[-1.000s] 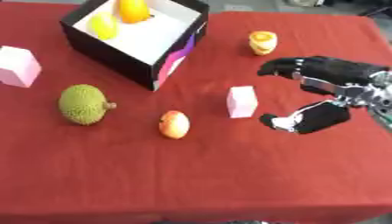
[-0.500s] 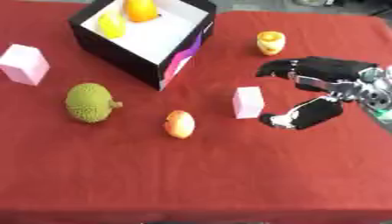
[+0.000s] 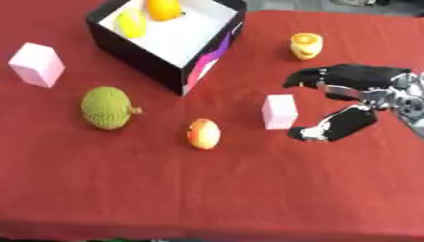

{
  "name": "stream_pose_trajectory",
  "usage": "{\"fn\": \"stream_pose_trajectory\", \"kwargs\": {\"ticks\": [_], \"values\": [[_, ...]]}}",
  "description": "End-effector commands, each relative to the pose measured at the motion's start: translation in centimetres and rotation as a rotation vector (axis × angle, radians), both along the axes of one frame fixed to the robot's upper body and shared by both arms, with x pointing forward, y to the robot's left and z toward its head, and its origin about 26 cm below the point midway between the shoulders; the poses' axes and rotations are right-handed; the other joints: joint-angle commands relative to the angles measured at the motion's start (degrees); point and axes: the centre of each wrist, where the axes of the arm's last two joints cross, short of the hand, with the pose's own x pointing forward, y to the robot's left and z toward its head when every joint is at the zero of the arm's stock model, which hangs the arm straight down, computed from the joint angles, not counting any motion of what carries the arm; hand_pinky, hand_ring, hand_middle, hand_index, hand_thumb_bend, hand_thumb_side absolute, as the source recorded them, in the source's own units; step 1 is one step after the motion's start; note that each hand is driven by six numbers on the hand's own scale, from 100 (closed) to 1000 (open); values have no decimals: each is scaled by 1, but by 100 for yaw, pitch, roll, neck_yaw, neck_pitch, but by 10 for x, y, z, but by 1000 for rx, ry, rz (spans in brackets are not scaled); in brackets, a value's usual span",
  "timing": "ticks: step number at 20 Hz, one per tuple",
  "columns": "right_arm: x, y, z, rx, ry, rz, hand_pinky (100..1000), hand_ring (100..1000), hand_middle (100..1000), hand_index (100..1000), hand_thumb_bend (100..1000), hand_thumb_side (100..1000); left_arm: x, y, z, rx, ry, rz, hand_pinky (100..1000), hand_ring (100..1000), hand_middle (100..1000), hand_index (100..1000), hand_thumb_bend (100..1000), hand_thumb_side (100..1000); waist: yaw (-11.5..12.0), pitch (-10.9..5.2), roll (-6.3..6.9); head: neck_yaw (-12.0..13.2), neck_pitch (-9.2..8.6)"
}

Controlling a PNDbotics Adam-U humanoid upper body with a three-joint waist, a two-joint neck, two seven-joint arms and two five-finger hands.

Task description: Pick up objects on the table and place them in the box.

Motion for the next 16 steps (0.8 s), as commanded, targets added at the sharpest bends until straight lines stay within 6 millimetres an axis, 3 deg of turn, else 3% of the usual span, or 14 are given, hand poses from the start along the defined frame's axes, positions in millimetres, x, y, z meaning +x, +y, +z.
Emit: {"fn": "stream_pose_trajectory", "kwargs": {"ticks": [1, 6, 11, 16], "values": [[4, -6, 8, -10, -36, -17, 1000, 1000, 949, 992, 447, 747, 0, 0, 12, 11, -41, 14, 742, 832, 812, 845, 190, 701, 24, -55, 28, -108, -110], [8, -6, 7, 8, -40, -31, 1000, 1000, 936, 1000, 447, 747, 0, -3, 16, 2, -67, 35, 745, 830, 806, 841, 181, 699, 93, -6, 30, -212, -147], [12, -6, 3, 15, -9, -31, 1000, 1000, 844, 1000, 447, 744, 1, -4, 18, -2, -72, 44, 755, 829, 801, 835, 182, 699, 138, 48, 22, -254, -179], [15, -8, 2, 20, -4, -34, 1000, 1000, 811, 1000, 448, 732, 2, -6, 20, -5, -78, 44, 745, 827, 797, 831, 184, 699, 181, 90, 22, -322, -208]]}}
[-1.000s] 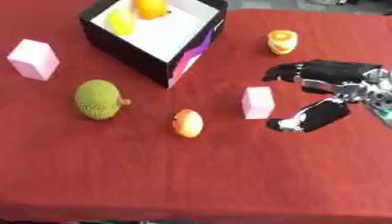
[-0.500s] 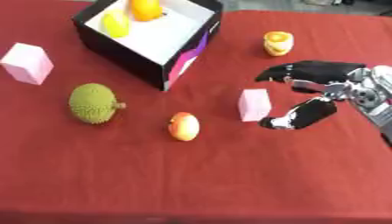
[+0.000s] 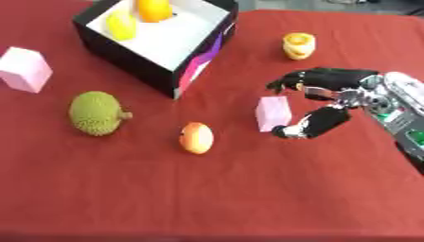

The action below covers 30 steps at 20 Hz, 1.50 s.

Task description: Pick up objects on the table and place them in the box.

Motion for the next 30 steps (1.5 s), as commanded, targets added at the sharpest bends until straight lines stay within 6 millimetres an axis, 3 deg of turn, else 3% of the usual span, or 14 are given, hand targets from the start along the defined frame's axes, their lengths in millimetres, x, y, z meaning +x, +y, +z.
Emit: {"fn": "stream_pose_trajectory", "kwargs": {"ticks": [1, 16, 30], "values": [[2, -5, 9, -6, -17, -3, 1000, 1000, 810, 1000, 448, 728, -2, 1, 12, 24, -35, 9, 742, 827, 797, 831, 185, 700, 22, -65, 21, -46, -74], [7, -10, 9, -7, -44, -30, 1000, 1000, 818, 1000, 448, 741, 0, -1, 15, 27, -44, -1, 735, 822, 790, 827, 186, 700, 90, 49, 16, -114, -154], [12, -16, 2, 4, -33, -61, 1000, 979, 743, 895, 455, 700, 1, -3, 17, 34, -49, -12, 735, 819, 779, 821, 183, 699, 120, 104, 18, -158, -193]]}}
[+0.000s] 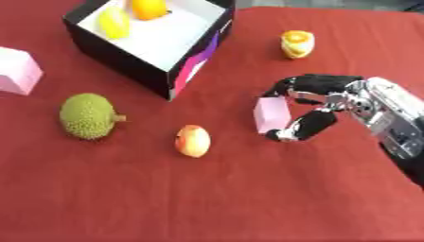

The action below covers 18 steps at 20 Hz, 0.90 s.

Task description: Pick up objects on the table and place them in the box.

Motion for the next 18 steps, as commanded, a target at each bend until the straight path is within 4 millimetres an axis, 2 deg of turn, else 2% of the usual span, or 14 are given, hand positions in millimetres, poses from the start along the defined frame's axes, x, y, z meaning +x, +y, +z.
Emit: {"fn": "stream_pose_trajectory", "kwargs": {"ticks": [1, 8, 11, 13, 16, 18], "values": [[2, -7, 13, 3, -42, -25, 1000, 977, 740, 892, 455, 697, -1, 0, 10, 27, -28, -5, 734, 819, 779, 821, 183, 700, 6, -74, 23, 0, -95], [2, -5, 11, 50, -37, -34, 970, 920, 634, 799, 357, 563, 0, 0, 10, 30, -27, -8, 735, 819, 777, 819, 179, 700, 9, -71, 35, -20, -124], [0, -2, 12, 75, -49, -33, 953, 885, 602, 768, 367, 573, 0, 0, 10, 28, -28, -4, 735, 819, 776, 819, 180, 698, 6, -79, 34, -7, -112], [-1, -1, 13, 88, -64, -35, 942, 814, 548, 709, 375, 575, 0, 0, 10, 24, -30, -1, 735, 819, 776, 819, 180, 698, 8, -85, 31, 6, -110], [-2, -1, 13, 108, -84, -39, 923, 726, 514, 669, 349, 585, 0, 0, 11, 19, -32, 2, 735, 818, 776, 819, 179, 698, 9, -94, 29, 27, -109], [-3, 0, 16, 123, -106, -46, 917, 699, 502, 656, 330, 593, -1, 0, 12, 17, -35, 4, 736, 819, 776, 819, 176, 697, 1, -105, 31, 55, -113]]}}
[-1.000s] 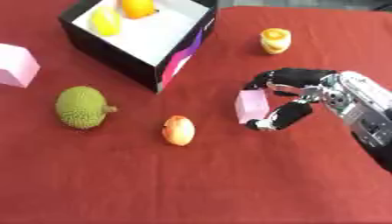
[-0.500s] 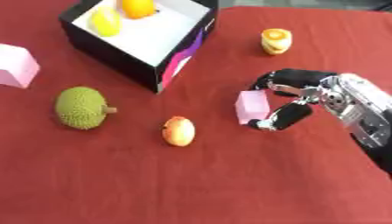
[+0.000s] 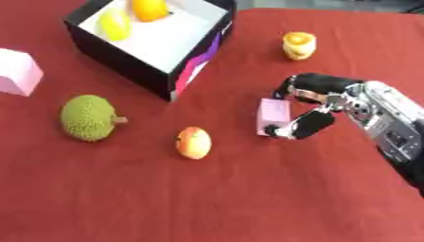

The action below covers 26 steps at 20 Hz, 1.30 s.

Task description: Pick up objects on the table and place them in the box.

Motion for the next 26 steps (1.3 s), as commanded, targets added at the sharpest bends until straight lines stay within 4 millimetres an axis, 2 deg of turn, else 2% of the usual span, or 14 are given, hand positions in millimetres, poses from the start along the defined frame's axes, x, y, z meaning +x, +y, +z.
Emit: {"fn": "stream_pose_trajectory", "kwargs": {"ticks": [1, 5, 9, 11, 12, 13, 14, 21, 26], "values": [[-4, -3, 17, 17, -65, -12, 916, 696, 501, 654, 322, 591, -1, 1, 11, 15, -35, 7, 736, 820, 777, 819, 176, 697, -17, -139, 29, 48, -69], [-7, -3, 23, 42, -88, -19, 909, 678, 486, 635, 283, 581, -3, 1, 13, 1, -49, 28, 738, 821, 779, 820, 172, 696, -40, -199, 29, 81, -91], [-12, -4, 32, 59, -112, -27, 897, 663, 477, 624, 264, 579, -7, 0, 16, -30, -77, 64, 741, 826, 788, 826, 165, 694, -27, -291, -5, -37, -45], [-15, -6, 40, 73, -133, -35, 895, 660, 474, 621, 228, 552, -11, 0, 14, -35, -81, 84, 744, 838, 803, 832, 161, 692, 22, -316, -12, -136, 4], [-16, -6, 45, 83, -144, -39, 893, 658, 473, 620, 170, 590, -13, 1, 13, -38, -82, 95, 746, 844, 810, 834, 159, 727, 60, -322, -16, -182, 26], [-17, -6, 50, 92, -155, -43, 891, 658, 473, 620, 207, 539, -15, 1, 11, -43, -82, 108, 747, 846, 813, 835, 167, 694, 108, -326, -20, -223, 44], [-18, -7, 55, 99, -167, -47, 889, 656, 471, 618, 192, 526, -16, 2, 10, -49, -83, 119, 748, 849, 816, 836, 169, 695, 157, -326, -25, -259, 56], [-20, -18, 93, 159, -300, -124, 869, 654, 470, 616, 181, 508, -18, 0, 11, -62, -98, 129, 745, 844, 814, 834, 166, 694, 660, -309, -111, -664, 123], [-12, -25, 106, 225, -381, -164, 871, 654, 467, 614, 168, 445, -13, -7, 20, -75, -128, 84, 745, 844, 814, 835, 164, 693, 1098, -286, -199, -1002, 125]]}}
